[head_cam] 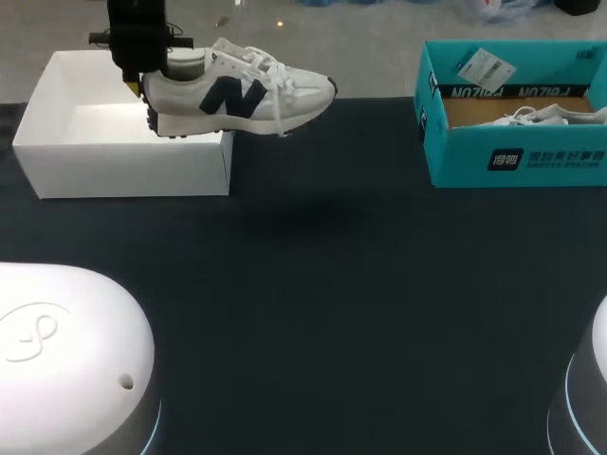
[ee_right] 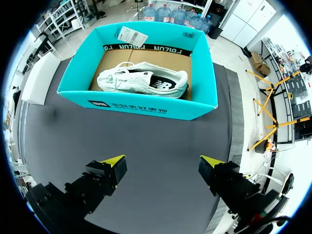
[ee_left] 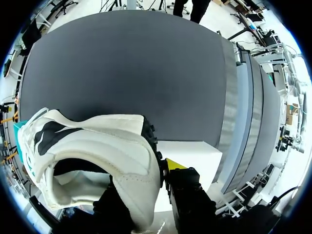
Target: Take the shoe out of the shoebox, open the shoe tongue, remove and reinsert the insole, then place the shoe into the shoebox
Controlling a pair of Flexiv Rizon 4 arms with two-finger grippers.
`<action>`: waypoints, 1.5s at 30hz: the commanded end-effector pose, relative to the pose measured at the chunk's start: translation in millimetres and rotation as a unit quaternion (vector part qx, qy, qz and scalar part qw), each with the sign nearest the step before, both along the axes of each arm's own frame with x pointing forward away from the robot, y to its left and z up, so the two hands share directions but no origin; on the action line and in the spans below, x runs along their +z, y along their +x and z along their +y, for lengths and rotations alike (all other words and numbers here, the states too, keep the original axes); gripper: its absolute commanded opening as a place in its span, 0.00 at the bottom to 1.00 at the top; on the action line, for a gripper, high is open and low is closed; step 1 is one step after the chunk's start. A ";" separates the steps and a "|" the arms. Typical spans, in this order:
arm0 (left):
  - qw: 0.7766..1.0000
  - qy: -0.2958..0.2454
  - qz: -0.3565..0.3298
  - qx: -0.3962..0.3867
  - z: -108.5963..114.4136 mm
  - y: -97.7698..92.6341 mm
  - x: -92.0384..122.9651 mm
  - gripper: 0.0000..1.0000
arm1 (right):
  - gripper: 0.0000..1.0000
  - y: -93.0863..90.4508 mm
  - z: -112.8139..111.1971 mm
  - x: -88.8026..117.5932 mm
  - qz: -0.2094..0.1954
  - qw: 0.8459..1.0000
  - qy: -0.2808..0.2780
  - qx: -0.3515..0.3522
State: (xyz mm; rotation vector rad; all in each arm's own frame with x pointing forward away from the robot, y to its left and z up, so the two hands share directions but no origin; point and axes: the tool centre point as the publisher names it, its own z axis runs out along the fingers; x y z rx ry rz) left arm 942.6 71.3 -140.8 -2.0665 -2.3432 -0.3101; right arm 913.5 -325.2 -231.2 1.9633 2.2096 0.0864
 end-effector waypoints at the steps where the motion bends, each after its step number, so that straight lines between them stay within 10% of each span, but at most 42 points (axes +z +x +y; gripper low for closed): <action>1: 1.000 0.007 -0.021 0.002 -13.4 -22.4 6.3 0.00 | 1.00 0.1 0.0 -0.4 0.000 1.000 0.000 0.000; 20: 0.998 -0.026 -0.024 0.057 -65.7 -98.0 -7.1 0.00 | 1.00 0.1 0.0 -0.4 0.000 1.000 0.000 0.000; 45: 0.999 -0.006 -0.004 0.046 -116.6 -148.8 -37.0 0.00 | 1.00 0.1 0.0 -0.4 0.000 1.000 0.000 0.000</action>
